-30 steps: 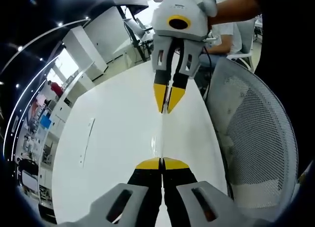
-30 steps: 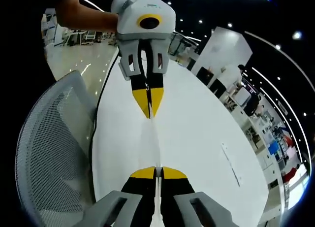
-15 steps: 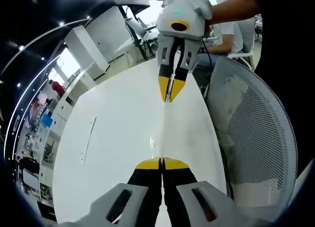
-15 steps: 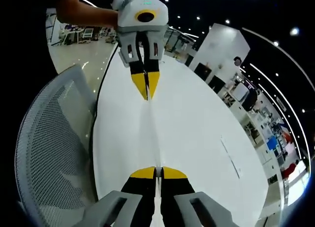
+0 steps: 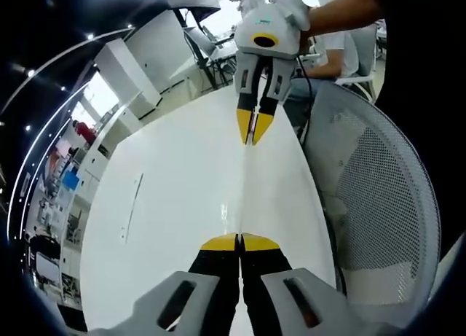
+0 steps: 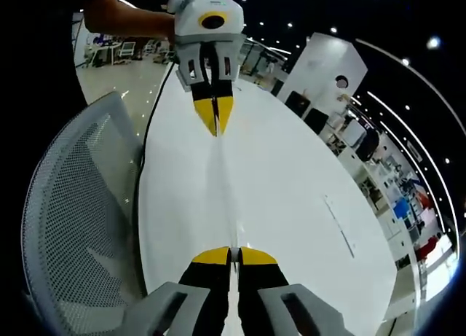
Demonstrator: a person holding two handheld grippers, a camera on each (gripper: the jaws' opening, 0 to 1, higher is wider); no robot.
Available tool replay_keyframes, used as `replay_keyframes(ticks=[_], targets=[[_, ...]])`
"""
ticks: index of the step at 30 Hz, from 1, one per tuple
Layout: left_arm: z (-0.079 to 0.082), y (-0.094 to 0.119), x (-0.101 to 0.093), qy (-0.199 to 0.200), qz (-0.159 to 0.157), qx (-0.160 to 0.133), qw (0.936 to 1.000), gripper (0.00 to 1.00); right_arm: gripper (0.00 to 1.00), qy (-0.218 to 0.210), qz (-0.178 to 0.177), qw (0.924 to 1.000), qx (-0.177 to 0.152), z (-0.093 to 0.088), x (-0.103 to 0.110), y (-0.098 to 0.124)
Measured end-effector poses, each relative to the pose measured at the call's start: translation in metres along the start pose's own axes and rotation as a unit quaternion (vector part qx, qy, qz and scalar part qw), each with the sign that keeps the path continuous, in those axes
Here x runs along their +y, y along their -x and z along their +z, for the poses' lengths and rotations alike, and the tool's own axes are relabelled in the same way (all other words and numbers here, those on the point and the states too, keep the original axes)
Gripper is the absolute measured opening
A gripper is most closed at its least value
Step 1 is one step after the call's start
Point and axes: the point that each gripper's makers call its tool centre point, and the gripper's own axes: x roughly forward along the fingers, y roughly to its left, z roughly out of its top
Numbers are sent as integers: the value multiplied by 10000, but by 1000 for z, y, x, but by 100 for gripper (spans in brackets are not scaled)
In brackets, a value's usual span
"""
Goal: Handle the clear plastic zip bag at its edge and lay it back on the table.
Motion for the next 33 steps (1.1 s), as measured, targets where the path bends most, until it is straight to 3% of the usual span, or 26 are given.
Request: replay_keyframes(ticks=[6,8,11,16,25,31,33], targets=[[5,3,2,-162,100,-68,9998,0,1,-174,29,9998,102,0,3,3],[7,4,2,-177,118,-105,9997,0,6,-256,57,9996,59,2,3,6],[10,3,3,-266,169,-97,9995,0,18,-402,116,9991,-87,13,3,13],[10,4,4,-362,204,-127,9991,0,24,-638,91,9966,-509,36,-3,22],[10,1,0,-633,135,-23,9979,0,22,-971,12,9909,-929,59,-12,27],[13,-1,-4,-783,62,-24,9969,0,21,-1088,-121,9901,-874,50,-16,21],[15,-3,-3,-748,55,8,9972,0,20,-1230,-17,9886,-869,48,-11,18]])
